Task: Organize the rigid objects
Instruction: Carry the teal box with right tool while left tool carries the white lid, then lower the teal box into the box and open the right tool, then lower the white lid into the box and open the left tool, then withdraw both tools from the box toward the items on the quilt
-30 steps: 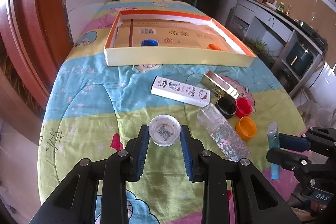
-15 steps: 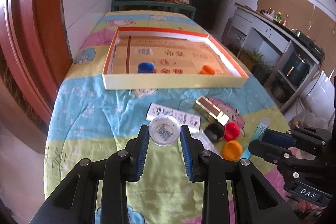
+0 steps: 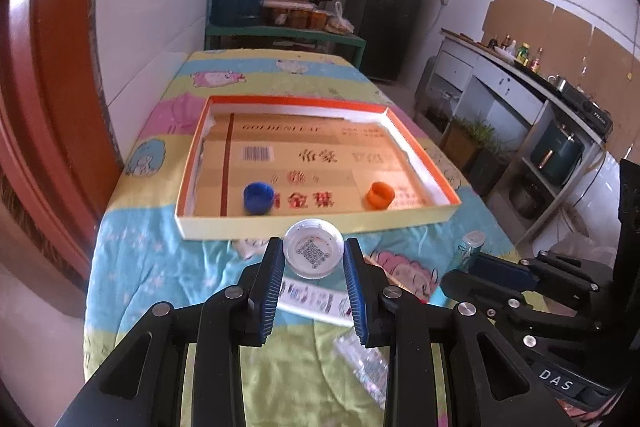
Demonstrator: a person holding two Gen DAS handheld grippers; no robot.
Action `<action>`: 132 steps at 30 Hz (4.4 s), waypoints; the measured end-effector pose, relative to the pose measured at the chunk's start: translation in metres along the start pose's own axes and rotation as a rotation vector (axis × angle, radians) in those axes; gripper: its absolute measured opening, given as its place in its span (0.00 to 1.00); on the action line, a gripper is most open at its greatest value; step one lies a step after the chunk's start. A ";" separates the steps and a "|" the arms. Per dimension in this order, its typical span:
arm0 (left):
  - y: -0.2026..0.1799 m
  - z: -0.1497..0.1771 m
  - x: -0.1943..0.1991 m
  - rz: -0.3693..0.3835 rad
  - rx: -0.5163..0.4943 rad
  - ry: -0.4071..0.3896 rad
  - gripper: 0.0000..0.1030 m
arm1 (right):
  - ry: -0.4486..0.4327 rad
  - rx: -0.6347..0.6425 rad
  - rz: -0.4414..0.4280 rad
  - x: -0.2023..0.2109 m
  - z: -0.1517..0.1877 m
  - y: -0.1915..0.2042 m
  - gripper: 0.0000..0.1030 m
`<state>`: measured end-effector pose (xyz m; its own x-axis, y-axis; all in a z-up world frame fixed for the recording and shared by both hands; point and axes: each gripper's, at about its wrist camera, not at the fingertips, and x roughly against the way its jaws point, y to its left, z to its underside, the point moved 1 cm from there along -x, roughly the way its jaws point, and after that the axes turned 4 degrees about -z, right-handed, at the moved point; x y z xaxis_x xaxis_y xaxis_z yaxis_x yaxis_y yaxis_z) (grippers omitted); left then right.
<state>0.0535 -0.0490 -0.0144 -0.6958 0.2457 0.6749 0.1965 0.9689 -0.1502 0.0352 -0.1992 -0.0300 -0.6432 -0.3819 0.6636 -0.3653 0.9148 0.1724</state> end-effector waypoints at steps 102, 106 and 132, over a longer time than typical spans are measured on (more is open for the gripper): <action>-0.023 -0.095 -0.194 -0.096 -0.028 0.142 0.44 | 0.103 -0.097 -0.004 -0.129 -0.102 -0.148 0.27; -0.022 -0.096 -0.186 -0.094 -0.024 0.125 0.47 | 0.084 -0.106 0.005 -0.119 -0.099 -0.145 0.45; -0.012 -0.054 -0.061 -0.113 0.015 0.040 0.47 | 0.024 -0.126 0.027 -0.047 -0.063 -0.085 0.45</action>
<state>0.1307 -0.0774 -0.0151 -0.6849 0.1340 0.7162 0.1078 0.9908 -0.0823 0.1392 -0.2506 -0.0299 -0.6345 -0.3553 0.6865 -0.2598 0.9345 0.2435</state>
